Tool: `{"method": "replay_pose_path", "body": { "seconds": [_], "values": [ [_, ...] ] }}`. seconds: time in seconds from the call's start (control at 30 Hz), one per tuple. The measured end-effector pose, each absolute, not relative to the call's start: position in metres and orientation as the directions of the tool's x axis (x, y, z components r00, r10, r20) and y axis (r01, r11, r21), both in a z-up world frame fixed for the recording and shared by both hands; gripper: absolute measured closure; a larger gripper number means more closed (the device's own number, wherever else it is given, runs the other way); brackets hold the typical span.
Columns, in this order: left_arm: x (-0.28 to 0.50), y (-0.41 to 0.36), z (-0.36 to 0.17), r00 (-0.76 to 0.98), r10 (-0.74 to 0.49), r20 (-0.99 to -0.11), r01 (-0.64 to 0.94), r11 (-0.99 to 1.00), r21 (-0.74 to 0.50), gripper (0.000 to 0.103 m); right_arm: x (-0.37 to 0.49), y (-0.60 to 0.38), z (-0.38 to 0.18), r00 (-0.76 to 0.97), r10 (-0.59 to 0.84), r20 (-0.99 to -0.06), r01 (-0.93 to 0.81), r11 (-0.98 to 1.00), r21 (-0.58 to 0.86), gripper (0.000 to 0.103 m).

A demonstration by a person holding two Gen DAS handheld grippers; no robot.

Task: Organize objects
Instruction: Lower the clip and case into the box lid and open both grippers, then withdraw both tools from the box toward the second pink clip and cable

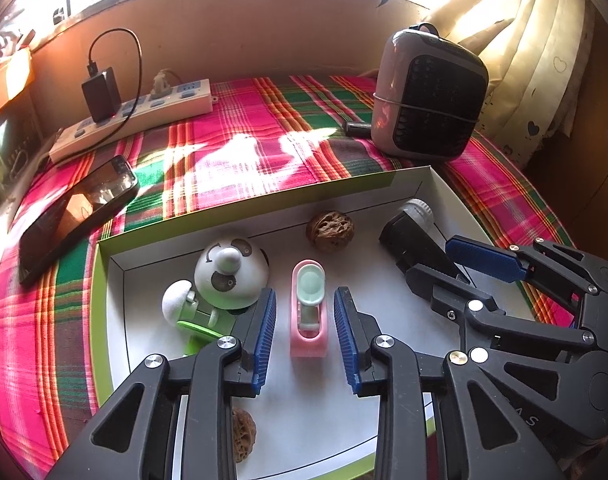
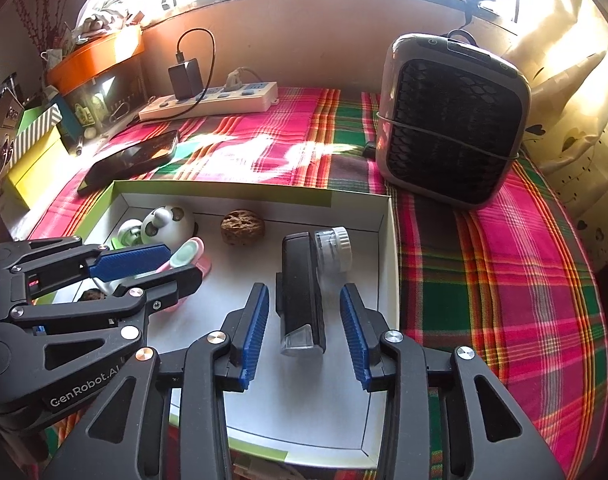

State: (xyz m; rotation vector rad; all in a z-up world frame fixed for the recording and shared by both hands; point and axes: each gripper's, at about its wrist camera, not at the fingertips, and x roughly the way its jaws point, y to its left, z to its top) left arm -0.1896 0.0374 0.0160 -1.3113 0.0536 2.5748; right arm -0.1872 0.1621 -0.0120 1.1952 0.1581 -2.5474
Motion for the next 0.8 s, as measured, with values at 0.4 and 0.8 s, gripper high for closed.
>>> {"method": "replay_pose_path", "body": {
  "seconds": [0.4, 0.8],
  "values": [
    [-0.170, 0.033, 0.031, -0.599, 0.207, -0.774, -0.237, -0.969, -0.076, 0.074, -0.171, 0.168, -0.001, -0.629, -0.249, -0.736, 0.320, -0.946, 0.047, 0.064],
    [-0.144, 0.030, 0.040, -0.623, 0.210, -0.753, -0.230, -0.970, -0.080, 0.074, -0.154, 0.175, 0.006, -0.644, -0.261, -0.719, 0.313, -0.948, 0.064, 0.064]
  ]
}}
